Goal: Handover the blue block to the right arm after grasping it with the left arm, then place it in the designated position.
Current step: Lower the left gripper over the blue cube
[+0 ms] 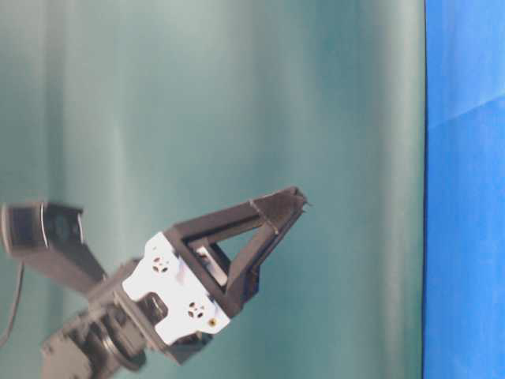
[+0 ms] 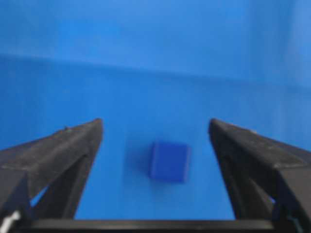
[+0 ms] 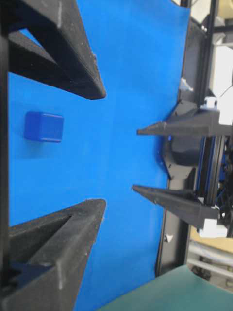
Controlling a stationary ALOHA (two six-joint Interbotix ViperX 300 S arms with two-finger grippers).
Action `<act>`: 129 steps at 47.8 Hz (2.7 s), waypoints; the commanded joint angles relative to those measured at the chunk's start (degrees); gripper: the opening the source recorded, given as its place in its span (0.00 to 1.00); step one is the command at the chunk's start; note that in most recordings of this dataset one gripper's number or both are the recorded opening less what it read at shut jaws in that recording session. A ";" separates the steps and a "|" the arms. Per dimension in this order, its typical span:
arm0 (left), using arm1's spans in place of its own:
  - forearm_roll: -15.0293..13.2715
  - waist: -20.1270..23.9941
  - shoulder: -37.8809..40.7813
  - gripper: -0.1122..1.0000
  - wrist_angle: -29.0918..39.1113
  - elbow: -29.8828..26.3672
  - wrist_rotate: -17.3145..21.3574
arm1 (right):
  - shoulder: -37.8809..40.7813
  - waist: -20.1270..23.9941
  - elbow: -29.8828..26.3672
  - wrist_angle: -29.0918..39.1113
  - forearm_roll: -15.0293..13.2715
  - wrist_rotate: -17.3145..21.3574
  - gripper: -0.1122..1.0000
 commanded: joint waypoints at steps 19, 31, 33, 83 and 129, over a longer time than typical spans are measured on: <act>0.53 -0.79 4.22 0.91 13.01 -10.37 0.88 | 0.26 -0.09 -1.58 -0.62 -0.09 0.00 0.97; 0.53 -0.97 4.22 0.91 13.01 -10.37 0.70 | 0.35 -0.09 -1.58 -0.62 -0.09 0.00 0.97; 0.53 -0.97 4.22 0.91 13.01 -10.28 0.70 | 0.35 -0.09 -1.58 -0.62 -0.09 0.00 0.97; 0.53 -0.97 4.22 0.91 13.01 -10.02 0.18 | 0.35 -0.09 -1.58 -0.62 -0.18 -0.09 0.97; 0.35 -2.64 13.97 0.91 -13.36 6.33 -1.41 | 2.29 -0.09 -1.32 -0.97 -0.09 -0.09 0.97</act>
